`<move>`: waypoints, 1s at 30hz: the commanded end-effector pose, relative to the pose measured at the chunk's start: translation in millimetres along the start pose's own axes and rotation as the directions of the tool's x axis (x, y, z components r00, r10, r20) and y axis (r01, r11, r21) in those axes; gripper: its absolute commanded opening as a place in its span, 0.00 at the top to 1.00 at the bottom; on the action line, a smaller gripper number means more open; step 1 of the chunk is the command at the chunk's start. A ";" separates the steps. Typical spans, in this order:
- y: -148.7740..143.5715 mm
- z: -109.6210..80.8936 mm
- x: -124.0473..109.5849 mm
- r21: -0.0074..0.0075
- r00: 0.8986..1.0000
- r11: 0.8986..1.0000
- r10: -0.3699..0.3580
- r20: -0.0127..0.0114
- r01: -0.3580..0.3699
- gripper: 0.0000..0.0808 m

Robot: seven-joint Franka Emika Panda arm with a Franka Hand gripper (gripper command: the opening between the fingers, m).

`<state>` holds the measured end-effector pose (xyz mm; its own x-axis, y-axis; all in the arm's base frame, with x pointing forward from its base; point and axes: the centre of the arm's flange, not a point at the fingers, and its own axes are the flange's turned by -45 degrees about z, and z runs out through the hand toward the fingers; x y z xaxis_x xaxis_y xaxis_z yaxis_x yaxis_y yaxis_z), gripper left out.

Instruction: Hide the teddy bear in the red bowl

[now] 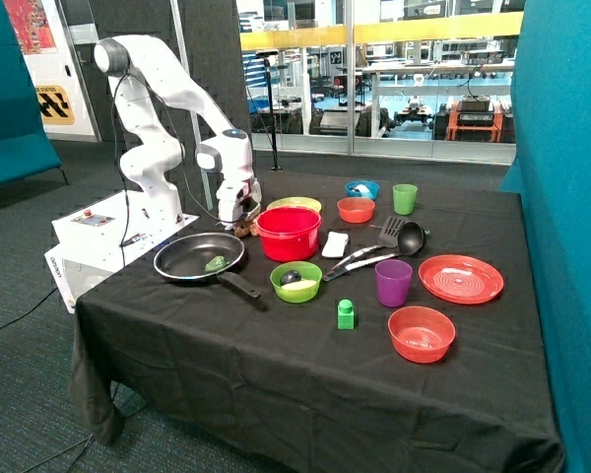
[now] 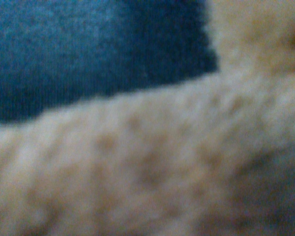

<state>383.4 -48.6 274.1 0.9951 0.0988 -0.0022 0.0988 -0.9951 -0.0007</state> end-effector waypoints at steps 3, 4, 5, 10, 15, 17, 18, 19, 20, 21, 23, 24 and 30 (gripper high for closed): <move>-2.9 -4.6 -5.9 -0.001 1.000 1.000 -0.005 -0.002 0.005 1.00; -3.4 -6.0 -6.0 -0.001 1.000 1.000 -0.007 -0.002 0.007 1.00; -4.0 -7.3 -6.0 -0.001 1.000 1.000 -0.010 -0.002 0.010 1.00; -6.1 -18.0 -2.2 -0.001 1.000 1.000 -0.023 -0.002 0.023 1.00; -8.1 -32.6 6.0 -0.001 0.999 0.999 -0.037 -0.002 0.037 1.00; -8.3 -38.0 9.2 -0.001 0.999 0.999 -0.043 -0.002 0.043 1.00; -8.2 -40.0 10.4 -0.001 0.999 0.999 -0.045 -0.002 0.045 1.00; -7.9 -41.9 11.8 -0.001 0.999 0.999 -0.047 -0.002 0.047 1.00; -7.6 -43.4 12.7 -0.001 0.999 0.999 -0.049 -0.002 0.049 1.00; -7.2 -44.6 13.5 -0.001 0.999 0.999 -0.049 -0.002 0.049 1.00; -5.8 -47.4 14.8 -0.001 0.999 0.999 -0.049 -0.002 0.049 1.00; -5.0 -48.7 15.2 -0.001 0.999 0.999 -0.039 -0.002 0.039 1.00; 0.7 -51.5 17.5 -0.001 0.999 0.999 -0.036 -0.002 0.036 1.00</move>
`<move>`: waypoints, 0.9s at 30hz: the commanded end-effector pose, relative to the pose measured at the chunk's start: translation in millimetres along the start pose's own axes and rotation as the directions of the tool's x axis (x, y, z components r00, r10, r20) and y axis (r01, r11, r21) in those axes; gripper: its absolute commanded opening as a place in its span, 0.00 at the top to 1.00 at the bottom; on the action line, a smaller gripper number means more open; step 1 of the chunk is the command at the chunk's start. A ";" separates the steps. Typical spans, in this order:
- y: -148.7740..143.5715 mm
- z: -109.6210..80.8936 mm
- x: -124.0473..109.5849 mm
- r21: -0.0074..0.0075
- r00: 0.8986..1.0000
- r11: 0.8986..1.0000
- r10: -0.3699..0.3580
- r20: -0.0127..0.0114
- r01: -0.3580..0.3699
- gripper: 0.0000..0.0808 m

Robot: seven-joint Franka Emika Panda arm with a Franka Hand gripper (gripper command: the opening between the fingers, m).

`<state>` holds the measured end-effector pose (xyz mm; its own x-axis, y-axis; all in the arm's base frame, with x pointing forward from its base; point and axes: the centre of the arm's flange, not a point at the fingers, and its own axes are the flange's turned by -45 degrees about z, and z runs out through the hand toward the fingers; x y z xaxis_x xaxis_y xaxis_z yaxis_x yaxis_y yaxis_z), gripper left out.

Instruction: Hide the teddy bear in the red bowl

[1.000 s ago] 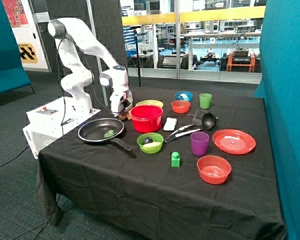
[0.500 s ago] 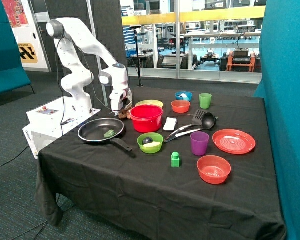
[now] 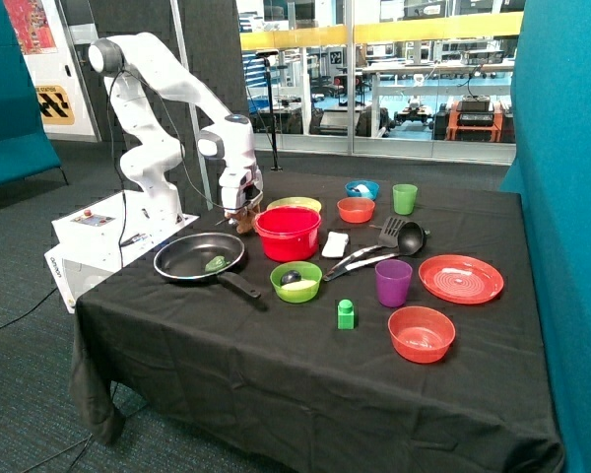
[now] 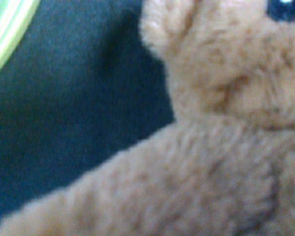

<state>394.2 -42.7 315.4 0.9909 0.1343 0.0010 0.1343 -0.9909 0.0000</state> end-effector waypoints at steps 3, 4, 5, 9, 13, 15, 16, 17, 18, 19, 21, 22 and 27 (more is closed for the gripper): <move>10.1 -11.7 6.8 0.000 1.000 1.000 0.007 0.001 -0.007 1.00; 11.4 -12.5 7.0 0.000 1.000 1.000 0.007 0.001 -0.007 1.00; 12.9 -13.7 7.2 0.000 1.000 1.000 0.011 0.001 -0.011 1.00; 17.4 -20.2 7.9 0.000 1.000 1.000 0.015 0.001 -0.015 1.00; 18.2 -29.9 9.5 0.000 1.000 1.000 0.012 0.001 -0.012 1.00; 16.8 -38.2 11.6 0.000 1.000 1.000 0.003 0.001 -0.003 1.00; 15.8 -42.9 12.8 0.000 1.000 1.000 0.000 0.001 0.000 1.00; 14.6 -48.3 14.4 0.000 1.000 1.000 -0.005 0.001 0.005 1.00; 13.5 -53.0 15.8 0.000 1.000 1.000 -0.008 0.001 0.008 1.00; 12.6 -56.5 16.8 0.000 1.000 1.000 -0.010 0.001 0.010 1.00; 9.3 -67.4 20.0 0.000 1.000 1.000 -0.025 0.001 0.025 1.00; 7.9 -72.0 21.3 0.000 1.000 1.000 -0.030 0.001 0.030 1.00; 2.0 -89.3 27.1 0.000 0.999 0.999 -0.054 0.001 0.054 1.00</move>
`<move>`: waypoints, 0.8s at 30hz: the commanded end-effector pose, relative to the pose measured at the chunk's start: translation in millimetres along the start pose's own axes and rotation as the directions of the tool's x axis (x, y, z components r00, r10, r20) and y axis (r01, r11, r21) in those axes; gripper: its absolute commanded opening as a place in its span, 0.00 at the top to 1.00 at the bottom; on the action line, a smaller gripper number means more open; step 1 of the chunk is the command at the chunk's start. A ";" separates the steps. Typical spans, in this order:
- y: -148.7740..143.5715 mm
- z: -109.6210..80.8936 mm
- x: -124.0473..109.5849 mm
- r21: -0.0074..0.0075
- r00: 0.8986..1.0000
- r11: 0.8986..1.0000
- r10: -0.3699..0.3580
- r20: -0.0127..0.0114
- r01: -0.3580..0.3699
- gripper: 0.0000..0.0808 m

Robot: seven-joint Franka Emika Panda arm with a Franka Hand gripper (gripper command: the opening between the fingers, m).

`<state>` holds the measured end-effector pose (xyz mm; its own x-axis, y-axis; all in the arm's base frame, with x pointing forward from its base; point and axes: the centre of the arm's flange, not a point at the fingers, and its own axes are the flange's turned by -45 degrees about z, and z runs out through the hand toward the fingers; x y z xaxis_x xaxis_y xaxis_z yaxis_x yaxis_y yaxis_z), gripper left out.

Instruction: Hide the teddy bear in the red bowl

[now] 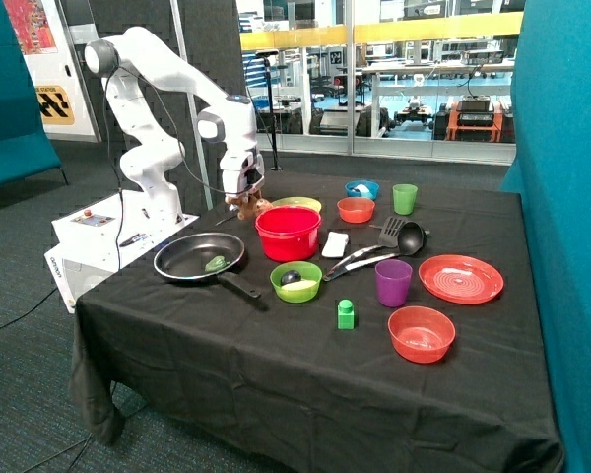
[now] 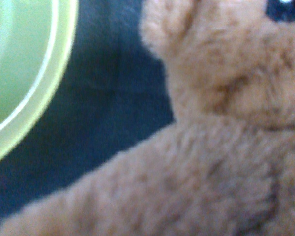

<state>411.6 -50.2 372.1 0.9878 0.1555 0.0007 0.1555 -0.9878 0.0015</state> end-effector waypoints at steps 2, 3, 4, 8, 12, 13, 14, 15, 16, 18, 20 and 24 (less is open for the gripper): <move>-9.3 -37.7 13.4 0.002 0.999 0.999 -0.040 0.001 0.040 1.00; -10.6 -41.1 15.5 0.002 0.999 0.999 -0.047 0.001 0.047 1.00; -11.4 -43.8 17.0 0.002 0.999 0.999 -0.053 0.001 0.053 1.00; -14.0 -53.2 24.5 0.002 0.998 0.998 -0.069 0.001 0.069 1.00; -14.8 -62.1 34.1 0.002 0.997 0.997 -0.075 0.001 0.075 1.00; -14.7 -64.2 37.1 0.002 0.997 0.997 -0.079 0.001 0.079 1.00; -14.4 -66.2 40.4 0.002 0.997 0.997 -0.078 0.001 0.078 1.00; -13.8 -67.9 43.4 0.002 0.997 0.997 -0.077 0.001 0.077 1.00; -13.4 -69.0 45.3 0.002 0.997 0.997 -0.076 0.001 0.076 1.00; -10.5 -73.2 53.7 0.002 0.998 0.998 -0.067 0.001 0.067 1.00; -7.2 -76.4 61.1 0.002 0.998 0.998 -0.058 0.001 0.058 1.00; 0.1 -80.9 72.4 0.002 0.999 0.999 -0.040 0.001 0.040 1.00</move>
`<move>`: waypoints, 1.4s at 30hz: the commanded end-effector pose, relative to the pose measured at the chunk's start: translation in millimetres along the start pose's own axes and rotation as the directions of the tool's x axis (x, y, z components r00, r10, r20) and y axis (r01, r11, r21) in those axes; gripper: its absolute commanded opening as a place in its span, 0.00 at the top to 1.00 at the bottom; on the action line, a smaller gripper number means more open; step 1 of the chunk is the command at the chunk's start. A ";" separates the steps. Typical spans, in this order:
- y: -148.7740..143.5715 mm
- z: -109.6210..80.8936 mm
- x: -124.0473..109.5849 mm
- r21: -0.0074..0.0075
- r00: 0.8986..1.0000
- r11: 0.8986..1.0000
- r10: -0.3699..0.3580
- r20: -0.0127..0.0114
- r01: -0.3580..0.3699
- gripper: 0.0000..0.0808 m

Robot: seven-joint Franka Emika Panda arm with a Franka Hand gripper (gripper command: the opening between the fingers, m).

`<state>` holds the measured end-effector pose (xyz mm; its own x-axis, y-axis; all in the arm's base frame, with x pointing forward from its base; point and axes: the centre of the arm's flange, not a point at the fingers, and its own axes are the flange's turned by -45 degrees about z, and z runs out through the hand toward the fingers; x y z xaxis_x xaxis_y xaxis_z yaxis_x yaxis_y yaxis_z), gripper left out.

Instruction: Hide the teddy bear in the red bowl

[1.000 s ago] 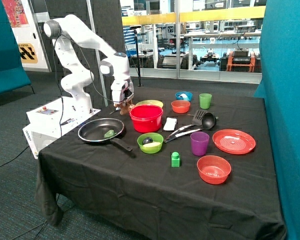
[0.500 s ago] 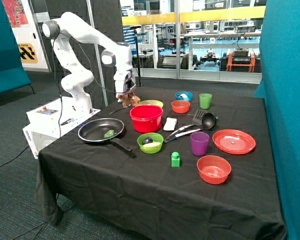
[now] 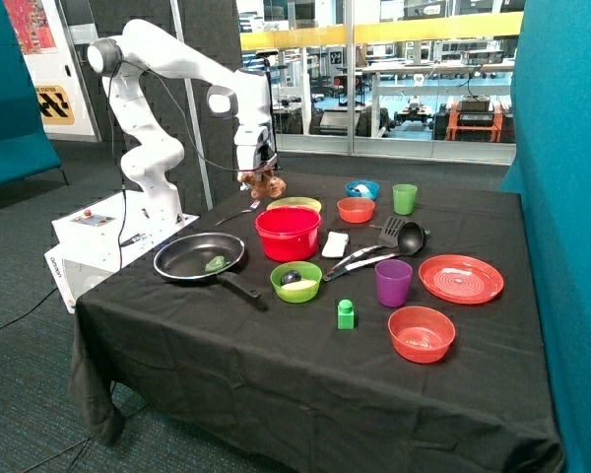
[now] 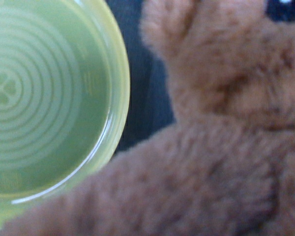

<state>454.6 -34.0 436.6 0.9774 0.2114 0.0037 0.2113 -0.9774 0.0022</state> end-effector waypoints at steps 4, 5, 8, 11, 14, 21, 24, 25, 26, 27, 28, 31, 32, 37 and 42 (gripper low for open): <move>20.4 -19.9 37.5 0.002 0.999 0.999 0.038 0.004 -0.038 1.00; 22.8 -20.7 39.7 0.002 0.999 0.999 0.042 0.004 -0.042 1.00; 29.5 -22.7 44.6 0.002 0.998 0.998 0.056 0.004 -0.056 1.00; 35.2 -22.9 47.9 0.002 0.998 0.998 0.063 0.004 -0.063 1.00; 45.9 -21.1 52.4 0.002 0.996 0.996 0.085 0.004 -0.085 1.00; 68.6 -13.3 62.9 0.002 0.993 0.993 0.118 0.004 -0.118 1.00; 74.5 -9.4 66.3 0.002 0.993 0.993 0.121 0.004 -0.121 1.00; 76.4 -7.8 67.5 0.002 0.992 0.992 0.123 0.004 -0.123 1.00; 78.7 -5.6 69.0 0.002 0.992 0.992 0.126 0.004 -0.126 1.00; 80.6 -3.7 70.5 0.002 0.992 0.992 0.128 0.004 -0.128 1.00; 82.3 -1.8 72.1 0.002 0.992 0.992 0.130 0.004 -0.130 1.00; 84.1 2.6 79.3 0.002 0.991 0.991 0.131 0.004 -0.131 1.00; 83.9 3.4 81.8 0.002 0.992 0.992 0.129 0.004 -0.129 1.00; 82.5 4.7 88.2 0.002 0.992 0.992 0.122 0.004 -0.122 1.00; 80.8 7.9 99.6 0.002 0.994 0.994 0.107 0.004 -0.107 1.00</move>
<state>551.3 -92.6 436.2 0.9953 0.0971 -0.0044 0.0971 -0.9953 -0.0019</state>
